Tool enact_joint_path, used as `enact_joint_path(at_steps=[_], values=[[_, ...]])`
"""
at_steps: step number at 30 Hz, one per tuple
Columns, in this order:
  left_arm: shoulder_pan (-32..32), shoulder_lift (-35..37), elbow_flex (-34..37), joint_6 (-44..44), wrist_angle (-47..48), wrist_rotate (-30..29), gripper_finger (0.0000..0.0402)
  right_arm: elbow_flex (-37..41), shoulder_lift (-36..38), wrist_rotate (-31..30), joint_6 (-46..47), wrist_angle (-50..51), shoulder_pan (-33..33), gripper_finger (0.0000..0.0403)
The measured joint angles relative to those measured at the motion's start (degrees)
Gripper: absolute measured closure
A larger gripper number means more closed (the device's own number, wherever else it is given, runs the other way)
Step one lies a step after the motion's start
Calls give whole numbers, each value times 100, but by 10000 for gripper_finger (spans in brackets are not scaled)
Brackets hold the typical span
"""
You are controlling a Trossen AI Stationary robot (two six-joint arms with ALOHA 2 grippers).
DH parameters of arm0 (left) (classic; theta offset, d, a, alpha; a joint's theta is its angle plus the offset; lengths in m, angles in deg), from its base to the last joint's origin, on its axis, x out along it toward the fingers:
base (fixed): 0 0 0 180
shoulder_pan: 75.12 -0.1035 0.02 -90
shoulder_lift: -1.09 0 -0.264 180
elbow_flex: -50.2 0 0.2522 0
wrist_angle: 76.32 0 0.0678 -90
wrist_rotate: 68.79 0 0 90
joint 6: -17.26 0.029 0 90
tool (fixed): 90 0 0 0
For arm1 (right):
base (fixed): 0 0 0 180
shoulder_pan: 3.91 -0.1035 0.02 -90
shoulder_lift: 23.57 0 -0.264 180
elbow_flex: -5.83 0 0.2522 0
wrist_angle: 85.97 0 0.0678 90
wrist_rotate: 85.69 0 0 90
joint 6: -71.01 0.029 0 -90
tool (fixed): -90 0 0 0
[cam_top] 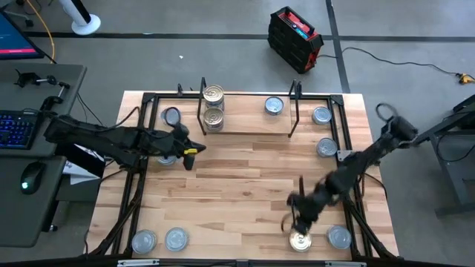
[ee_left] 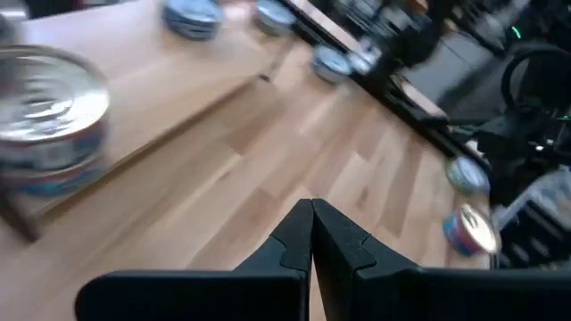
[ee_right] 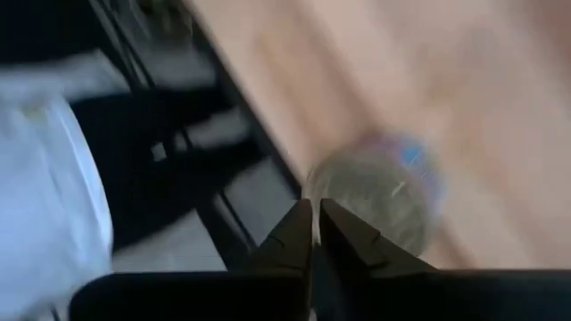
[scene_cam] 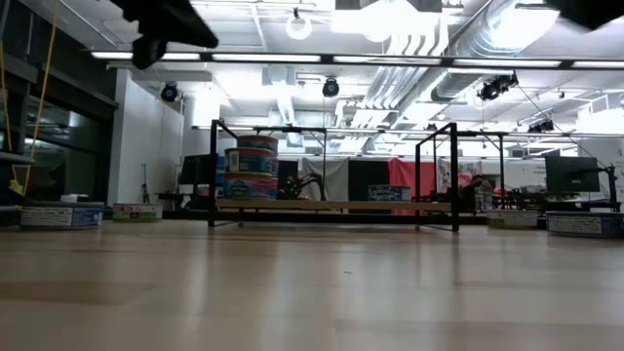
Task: Stack canned seafood by type on shelf
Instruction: Stack the blue pink tuna can on top of the other blue pink tuna cans on the shelf
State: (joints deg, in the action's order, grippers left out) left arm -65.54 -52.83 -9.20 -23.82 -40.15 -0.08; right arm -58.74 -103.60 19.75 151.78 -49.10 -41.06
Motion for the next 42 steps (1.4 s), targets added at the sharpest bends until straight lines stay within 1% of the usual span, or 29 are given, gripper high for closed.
enact_joint_path(at_steps=[3,6,9,11,14,16,18,22,24,26,29,33,36,38,40,42], values=[[0,-447,0,467,-673,472,401,-432,-678,329,31,-108,-461,400],[0,-1079,-1,730,-1297,833,401,-948,-1301,474,-29,-22,-729,397],[0,-1729,1,934,-1932,931,401,-1385,-1865,447,-274,339,-818,402],[1,-2140,1,1009,-2361,944,401,-1605,-2177,401,-427,780,-829,401],[37,-2543,5,1073,-2747,1235,401,-1829,-2493,318,-693,1348,-796,402],[95,-2607,5,958,-2847,1475,401,-1912,-2541,81,-836,1583,-786,402],[172,-2596,2,684,-2867,1535,401,-1906,-2540,-108,-1024,1630,-778,402],[410,-2362,5,141,-2753,1537,401,-1903,-2532,-718,-1642,1576,-618,403],[580,-2197,-6,-93,-2669,1529,401,-1897,-2535,-1113,-2079,1398,-409,403],[789,-2035,-6,-247,-2386,1490,401,-1888,-2559,-1354,-2508,1105,-152,403],[1132,-1793,-6,-365,-1792,1146,401,-1879,-2695,-1539,-3013,412,282,403],[1611,-1541,-1,-440,-833,783,401,-2074,-3184,-1563,-3437,-650,921,403],[2007,-1383,-1,-444,-166,637,401,-2656,-3776,-1553,-3739,-1062,1336,403],[2278,-1311,-1,-374,217,505,401,-3297,-4214,-1558,-3965,-1120,1554,403],[2512,-1255,-1,-179,554,336,401,-4044,-4637,-1496,-4143,-995,1722,403],[2700,-1232,-1,78,798,169,401,-4781,-4944,-1246,-4269,-651,1849,403]])
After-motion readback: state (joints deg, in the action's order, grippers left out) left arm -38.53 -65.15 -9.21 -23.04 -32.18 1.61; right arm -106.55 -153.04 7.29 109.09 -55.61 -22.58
